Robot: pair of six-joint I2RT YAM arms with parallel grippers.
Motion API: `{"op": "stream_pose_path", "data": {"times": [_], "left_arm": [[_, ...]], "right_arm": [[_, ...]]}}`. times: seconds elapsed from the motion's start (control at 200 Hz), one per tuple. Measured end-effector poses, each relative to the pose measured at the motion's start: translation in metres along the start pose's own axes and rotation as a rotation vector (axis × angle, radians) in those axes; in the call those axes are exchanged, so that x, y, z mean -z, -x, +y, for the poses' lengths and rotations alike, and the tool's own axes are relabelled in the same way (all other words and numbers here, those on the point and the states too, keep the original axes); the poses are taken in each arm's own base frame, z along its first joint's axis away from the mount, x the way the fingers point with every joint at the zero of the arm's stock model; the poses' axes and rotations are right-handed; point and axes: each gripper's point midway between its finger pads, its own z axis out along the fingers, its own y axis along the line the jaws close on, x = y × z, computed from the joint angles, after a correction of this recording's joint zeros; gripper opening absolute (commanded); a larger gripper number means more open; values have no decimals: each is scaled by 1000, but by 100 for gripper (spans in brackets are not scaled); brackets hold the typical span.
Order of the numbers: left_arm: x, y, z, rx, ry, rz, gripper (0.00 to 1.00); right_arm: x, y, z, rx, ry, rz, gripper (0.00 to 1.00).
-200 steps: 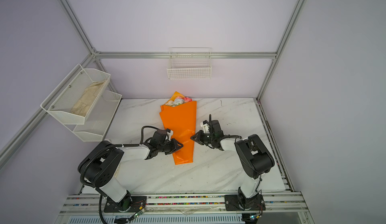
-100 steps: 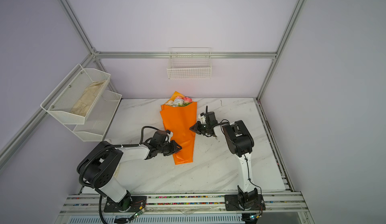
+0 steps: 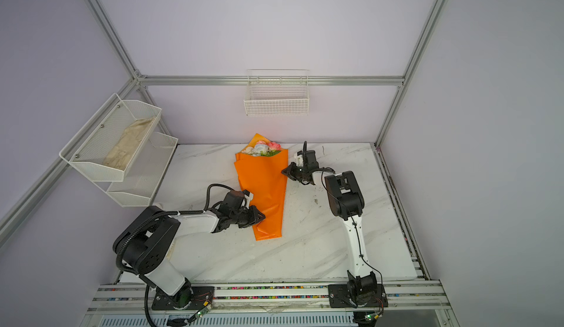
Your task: Tie the bouquet of fake flowers
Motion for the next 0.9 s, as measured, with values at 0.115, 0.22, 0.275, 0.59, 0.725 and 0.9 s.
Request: {"op": "stream_pose_path", "data": {"times": [0.115, 0.22, 0.275, 0.59, 0.725, 0.9], "left_arm": [[0, 0, 0, 0, -1, 0, 19], [0, 0, 0, 1, 0, 0, 19], [0, 0, 0, 1, 0, -1, 19], [3, 0, -3, -1, -22, -5, 26], [8, 1, -7, -4, -30, -8, 33], [22, 4, -18, -20, -46, -30, 60]], "right_arm": [[-10, 23, -2, 3, -17, -50, 17], [-19, 50, -6, -6, -31, -113, 18], [-22, 65, -10, -14, -34, -145, 18], [-17, 114, -23, -54, -59, -224, 23], [7, 104, -16, -48, -88, -189, 35], [77, 67, 38, -12, -66, -162, 43]]}}
